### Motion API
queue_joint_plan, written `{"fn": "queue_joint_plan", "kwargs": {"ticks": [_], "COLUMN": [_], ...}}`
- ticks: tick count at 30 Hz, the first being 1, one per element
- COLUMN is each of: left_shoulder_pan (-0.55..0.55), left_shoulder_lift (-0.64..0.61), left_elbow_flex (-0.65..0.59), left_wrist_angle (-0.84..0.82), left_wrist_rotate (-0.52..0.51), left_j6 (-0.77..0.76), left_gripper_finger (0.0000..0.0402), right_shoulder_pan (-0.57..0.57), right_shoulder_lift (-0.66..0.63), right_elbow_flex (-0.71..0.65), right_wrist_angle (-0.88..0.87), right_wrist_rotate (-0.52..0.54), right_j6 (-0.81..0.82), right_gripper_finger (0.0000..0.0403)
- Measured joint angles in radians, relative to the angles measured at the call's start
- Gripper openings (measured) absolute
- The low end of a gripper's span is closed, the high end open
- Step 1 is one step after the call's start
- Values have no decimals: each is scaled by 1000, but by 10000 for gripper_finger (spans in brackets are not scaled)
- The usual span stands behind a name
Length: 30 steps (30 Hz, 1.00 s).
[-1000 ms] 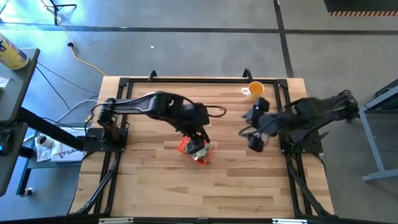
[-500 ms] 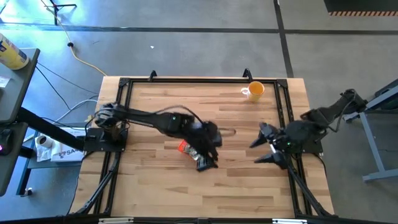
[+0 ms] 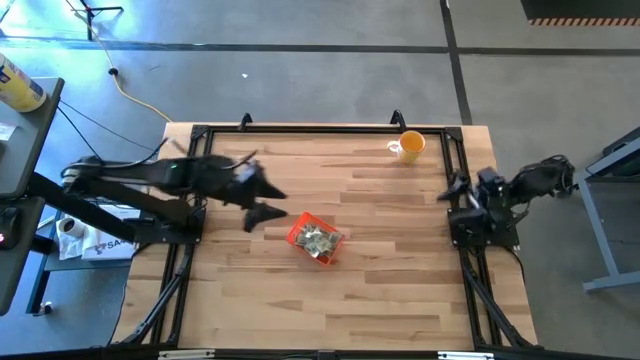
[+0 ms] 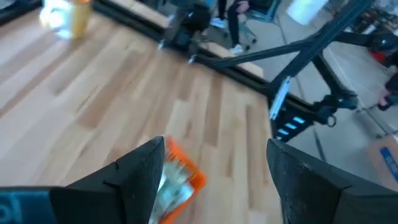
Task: Pick and place Stevia / Truvia into bins
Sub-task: Return to Home Position
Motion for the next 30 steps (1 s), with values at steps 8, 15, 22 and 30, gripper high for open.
{"fn": "queue_joint_plan", "kwargs": {"ticks": [8, 15, 22, 30], "left_shoulder_pan": [0, 1, 1, 1], "left_shoulder_lift": [-454, -766, -997, -988], "left_elbow_flex": [-334, -579, -702, -718], "left_wrist_angle": [21, 115, 102, -6], "left_wrist_rotate": [-119, -247, -271, -292], "left_j6": [-89, -123, -104, -77], "left_gripper_finger": [317, 317, 317, 317], "right_shoulder_pan": [0, 0, -1, -1], "right_shoulder_lift": [-130, -128, -129, -129], "right_elbow_flex": [-29, -192, -410, -590], "right_wrist_angle": [-60, 217, 586, 925], "right_wrist_rotate": [214, 117, 152, 128], "right_j6": [-76, -233, -355, -417], "right_gripper_finger": [319, 319, 319, 319]}}
